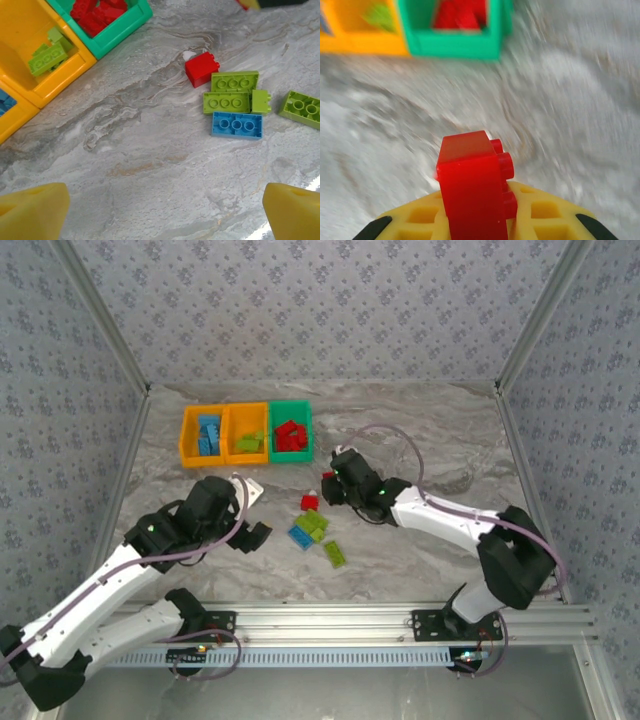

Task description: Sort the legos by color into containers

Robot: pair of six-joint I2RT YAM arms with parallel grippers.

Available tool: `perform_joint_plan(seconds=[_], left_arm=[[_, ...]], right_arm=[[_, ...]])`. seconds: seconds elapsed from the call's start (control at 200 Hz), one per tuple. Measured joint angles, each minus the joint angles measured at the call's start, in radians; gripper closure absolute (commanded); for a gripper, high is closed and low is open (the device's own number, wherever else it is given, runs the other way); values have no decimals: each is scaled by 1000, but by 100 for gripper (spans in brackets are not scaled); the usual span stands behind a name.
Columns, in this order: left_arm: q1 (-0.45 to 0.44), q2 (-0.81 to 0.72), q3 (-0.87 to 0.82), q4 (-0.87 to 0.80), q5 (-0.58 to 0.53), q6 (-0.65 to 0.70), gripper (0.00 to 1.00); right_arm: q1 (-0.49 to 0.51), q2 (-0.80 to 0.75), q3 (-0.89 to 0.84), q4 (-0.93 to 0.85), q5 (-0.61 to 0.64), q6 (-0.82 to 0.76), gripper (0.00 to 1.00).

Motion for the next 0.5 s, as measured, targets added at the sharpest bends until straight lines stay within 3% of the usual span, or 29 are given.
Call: perform_joint_plan(seconds=[0.15,0.33,0.385,0.5], left_arm=[[23,-35,-9,2,-43,-4,1],[31,-61,-19,2,-83,-5,1],[31,-70,-21,2,-92,-7,1],[37,-80,-25,3,-99,-8,1]], right_arm=[[-17,55,77,156,-24,-151,79],[-61,355,417,206,-21,-280,79],[-74,435,507,200,-13,-306,75],[-98,591,676,152,0,-340,55]])
